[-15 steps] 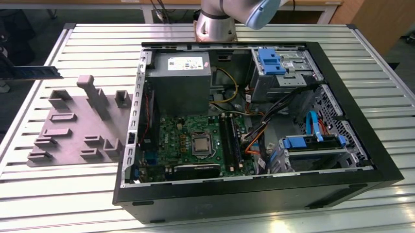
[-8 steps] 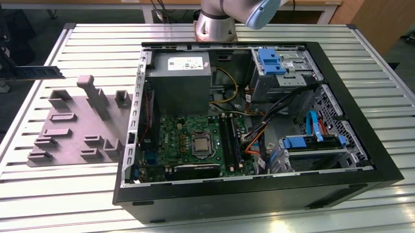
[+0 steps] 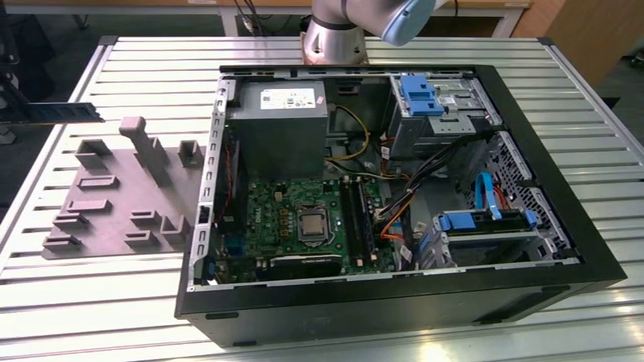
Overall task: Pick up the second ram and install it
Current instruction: 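Pick up the second ram and move it above second insertion slot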
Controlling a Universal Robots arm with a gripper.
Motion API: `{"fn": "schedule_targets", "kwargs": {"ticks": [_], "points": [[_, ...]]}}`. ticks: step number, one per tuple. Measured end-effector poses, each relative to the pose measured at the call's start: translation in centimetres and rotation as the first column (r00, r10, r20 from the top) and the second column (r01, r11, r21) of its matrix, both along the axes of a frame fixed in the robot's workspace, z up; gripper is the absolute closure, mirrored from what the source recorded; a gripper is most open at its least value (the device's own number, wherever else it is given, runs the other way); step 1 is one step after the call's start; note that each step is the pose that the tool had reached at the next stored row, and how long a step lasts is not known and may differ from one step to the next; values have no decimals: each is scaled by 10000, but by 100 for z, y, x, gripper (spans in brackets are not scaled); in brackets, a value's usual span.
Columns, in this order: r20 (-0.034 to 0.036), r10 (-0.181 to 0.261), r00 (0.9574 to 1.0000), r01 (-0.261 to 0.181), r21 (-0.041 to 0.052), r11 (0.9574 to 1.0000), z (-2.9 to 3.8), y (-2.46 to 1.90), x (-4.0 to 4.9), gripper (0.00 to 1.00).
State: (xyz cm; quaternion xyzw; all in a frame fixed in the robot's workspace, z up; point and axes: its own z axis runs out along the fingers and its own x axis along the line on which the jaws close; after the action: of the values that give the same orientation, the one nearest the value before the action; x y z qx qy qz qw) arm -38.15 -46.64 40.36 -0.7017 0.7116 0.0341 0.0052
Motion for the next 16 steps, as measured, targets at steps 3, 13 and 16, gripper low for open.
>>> {"fn": "schedule_targets", "kwargs": {"ticks": [3, 13, 16], "points": [[0, -1, 10000, 1, 0, 10000, 0, 0, 13, 86], [0, 0, 10000, 0, 0, 10000, 0, 0, 67, 86], [0, 0, 10000, 0, 0, 10000, 0, 0, 82, 86]]}}
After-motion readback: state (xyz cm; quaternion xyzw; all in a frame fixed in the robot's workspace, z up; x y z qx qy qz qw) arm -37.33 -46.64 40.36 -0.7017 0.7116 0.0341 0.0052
